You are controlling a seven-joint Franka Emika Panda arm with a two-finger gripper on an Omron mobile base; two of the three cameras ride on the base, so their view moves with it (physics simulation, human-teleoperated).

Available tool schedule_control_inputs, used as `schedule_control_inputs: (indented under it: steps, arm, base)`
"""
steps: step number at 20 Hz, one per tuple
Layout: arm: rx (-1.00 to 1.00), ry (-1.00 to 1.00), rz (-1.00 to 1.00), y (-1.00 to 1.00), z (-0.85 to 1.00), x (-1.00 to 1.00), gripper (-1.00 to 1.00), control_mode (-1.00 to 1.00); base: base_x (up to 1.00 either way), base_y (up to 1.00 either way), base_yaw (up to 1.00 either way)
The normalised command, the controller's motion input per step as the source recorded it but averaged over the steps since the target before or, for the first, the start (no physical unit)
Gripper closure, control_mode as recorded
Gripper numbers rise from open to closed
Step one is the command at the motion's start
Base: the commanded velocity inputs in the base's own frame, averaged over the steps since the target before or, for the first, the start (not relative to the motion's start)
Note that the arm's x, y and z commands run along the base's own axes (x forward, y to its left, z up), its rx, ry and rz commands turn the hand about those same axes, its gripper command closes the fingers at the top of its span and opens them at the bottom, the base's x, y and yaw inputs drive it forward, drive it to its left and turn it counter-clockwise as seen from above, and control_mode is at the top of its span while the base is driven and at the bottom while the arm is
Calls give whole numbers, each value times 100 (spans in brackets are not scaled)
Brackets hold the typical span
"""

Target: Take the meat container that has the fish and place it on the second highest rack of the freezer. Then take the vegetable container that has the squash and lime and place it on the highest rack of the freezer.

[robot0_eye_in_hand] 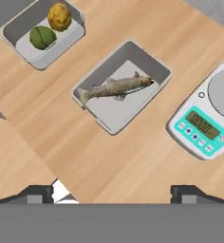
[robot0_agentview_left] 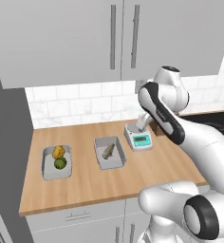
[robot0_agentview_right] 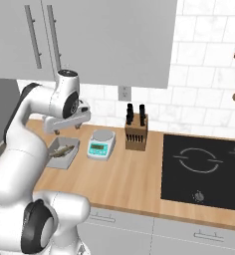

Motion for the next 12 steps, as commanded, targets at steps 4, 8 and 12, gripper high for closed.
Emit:
schedule_control_inputs:
  steps: [4,8,12]
  arm:
    - [-12,2,59,66,-47,0,-100,-100]
    - [-35,0,26,60,-35,-4,-100,-100]
    - [-25,0,1,47,-41,0,-100,-100]
  base:
    - [0,0,0]
    - [0,0,0]
    - [0,0,0]
